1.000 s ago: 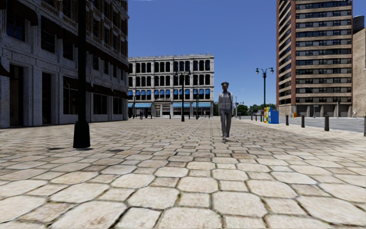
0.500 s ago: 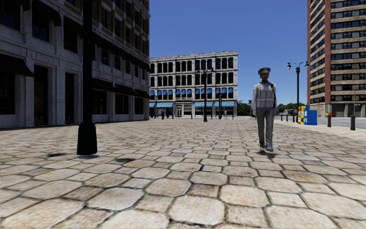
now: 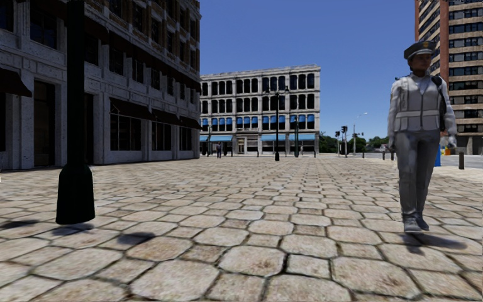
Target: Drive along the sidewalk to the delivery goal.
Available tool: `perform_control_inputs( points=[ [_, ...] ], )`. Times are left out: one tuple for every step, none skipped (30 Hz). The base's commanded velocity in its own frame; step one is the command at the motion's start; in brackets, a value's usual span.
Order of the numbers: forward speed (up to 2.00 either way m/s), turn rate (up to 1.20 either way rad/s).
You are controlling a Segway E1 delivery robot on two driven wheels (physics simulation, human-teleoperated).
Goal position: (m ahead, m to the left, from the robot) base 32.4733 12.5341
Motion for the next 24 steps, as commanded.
perform_control_inputs(
  points=[
    [2.0, 0.36],
    [2.0, 0.36],
    [2.0, 0.36],
    [2.0, 0.36],
    [2.0, 0.36],
    [2.0, 0.36],
    [2.0, 0.36],
    [2.0, 0.36],
    [2.0, 0.36],
    [2.0, 0.36],
    [2.0, 0.36],
    [2.0, 0.33],
    [2.0, 0.33],
    [2.0, 0.2],
    [2.0, 0.01],
    [2.0, 0.01],
    [2.0, 0.0],
    [2.0, 0.0],
    [2.0, 0.0],
    [2.0, 0.0],
    [2.0, 0.0],
    [2.0, 0.0],
    [2.0, 0.0],
    [2.0, 0.0]
  ],
)
